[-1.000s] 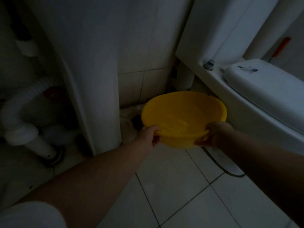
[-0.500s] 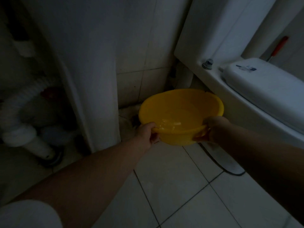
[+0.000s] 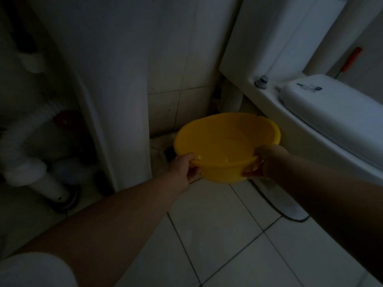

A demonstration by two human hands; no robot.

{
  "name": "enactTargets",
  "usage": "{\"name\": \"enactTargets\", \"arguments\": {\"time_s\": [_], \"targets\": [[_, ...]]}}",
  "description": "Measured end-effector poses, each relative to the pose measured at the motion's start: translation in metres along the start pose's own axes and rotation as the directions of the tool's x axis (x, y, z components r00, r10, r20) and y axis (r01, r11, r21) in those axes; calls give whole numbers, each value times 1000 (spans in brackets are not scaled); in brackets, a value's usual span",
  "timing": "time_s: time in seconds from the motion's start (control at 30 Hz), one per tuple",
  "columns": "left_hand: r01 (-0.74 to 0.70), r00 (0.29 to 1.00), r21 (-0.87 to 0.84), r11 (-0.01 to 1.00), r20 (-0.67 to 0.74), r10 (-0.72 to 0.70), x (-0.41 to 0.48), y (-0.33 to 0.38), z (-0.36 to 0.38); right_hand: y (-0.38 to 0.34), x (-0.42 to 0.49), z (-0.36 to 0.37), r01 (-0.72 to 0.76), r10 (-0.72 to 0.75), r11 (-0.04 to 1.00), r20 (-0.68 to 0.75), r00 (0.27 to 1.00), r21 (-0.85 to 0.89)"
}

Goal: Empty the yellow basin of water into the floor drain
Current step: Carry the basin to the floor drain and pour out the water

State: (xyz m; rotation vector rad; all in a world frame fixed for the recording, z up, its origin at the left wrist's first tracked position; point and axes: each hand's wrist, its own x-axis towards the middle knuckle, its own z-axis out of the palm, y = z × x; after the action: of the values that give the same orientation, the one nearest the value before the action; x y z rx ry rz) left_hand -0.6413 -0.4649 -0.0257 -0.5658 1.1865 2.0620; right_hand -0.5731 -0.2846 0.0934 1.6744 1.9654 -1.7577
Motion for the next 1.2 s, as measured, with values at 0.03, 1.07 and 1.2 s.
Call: {"name": "enactTargets", "arguments": {"time_s": [0.03,1.07,1.2], "targets": [[3,1000,2,1000,1,-3,0,0,0,0,-1,0,2,-2,1000,-1,1000,-4],[2,1000,1,1000,15,-2,-1,2,-5,-15,-13,8,8,-14,989,-40,999,-147],[11,1000,-3,1000,3,-11,-1,-1,-5,-17,-9,8,22,-28,985,-32,999,-173]]}}
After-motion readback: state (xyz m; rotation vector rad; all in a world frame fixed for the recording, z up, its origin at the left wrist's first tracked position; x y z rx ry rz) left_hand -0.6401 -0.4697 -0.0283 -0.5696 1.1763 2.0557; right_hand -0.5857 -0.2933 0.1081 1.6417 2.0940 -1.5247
